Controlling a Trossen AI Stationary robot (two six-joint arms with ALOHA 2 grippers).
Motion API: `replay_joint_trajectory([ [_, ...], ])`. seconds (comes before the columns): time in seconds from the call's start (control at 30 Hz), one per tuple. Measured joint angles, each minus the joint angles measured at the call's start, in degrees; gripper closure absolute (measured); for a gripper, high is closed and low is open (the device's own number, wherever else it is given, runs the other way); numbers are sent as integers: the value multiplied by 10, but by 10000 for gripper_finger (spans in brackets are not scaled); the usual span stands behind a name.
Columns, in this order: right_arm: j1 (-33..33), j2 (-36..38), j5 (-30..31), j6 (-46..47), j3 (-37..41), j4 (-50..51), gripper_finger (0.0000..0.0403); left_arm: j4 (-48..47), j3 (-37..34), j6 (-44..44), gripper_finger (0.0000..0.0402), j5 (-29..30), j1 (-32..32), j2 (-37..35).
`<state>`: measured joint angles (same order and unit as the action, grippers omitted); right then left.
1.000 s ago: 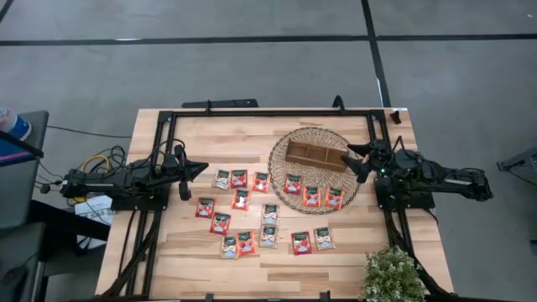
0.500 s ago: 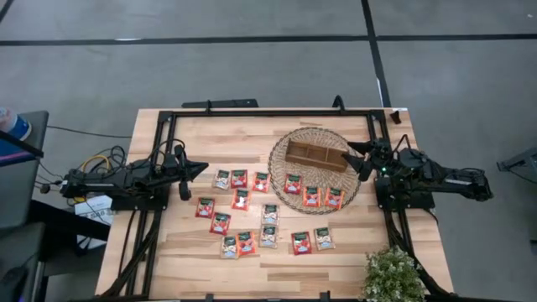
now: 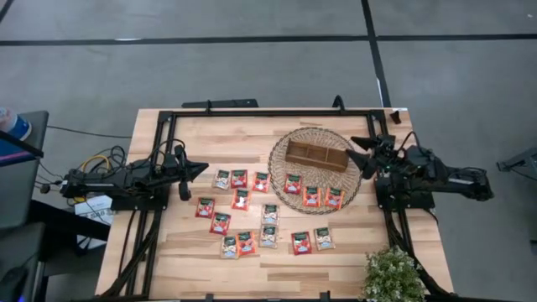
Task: Pick & Place Tea
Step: Put the orange tea pack into the right compartment of the brown organizer
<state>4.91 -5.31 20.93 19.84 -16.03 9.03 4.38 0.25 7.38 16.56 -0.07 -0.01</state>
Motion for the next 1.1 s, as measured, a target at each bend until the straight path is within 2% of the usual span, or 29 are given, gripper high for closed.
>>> replay_joint_trajectory([
  [0.23, 0, -86, 2, -28, -111, 115, 61, 0, 0, 10, 402, 0, 0, 0],
  [0.5, 0, -246, -5, 15, -223, 296, 61, 0, 0, 41, 401, -3, 0, 0],
  [0.73, 0, -335, -39, 27, -317, 411, 61, 0, 0, 41, 401, -3, 0, 0],
  [0.93, -22, -378, -60, 24, -369, 462, 61, 0, 0, 40, 402, -3, 0, 0],
  [1.1, -53, -392, -59, 8, -379, 444, 61, 0, 0, 38, 402, -3, 0, 0],
])
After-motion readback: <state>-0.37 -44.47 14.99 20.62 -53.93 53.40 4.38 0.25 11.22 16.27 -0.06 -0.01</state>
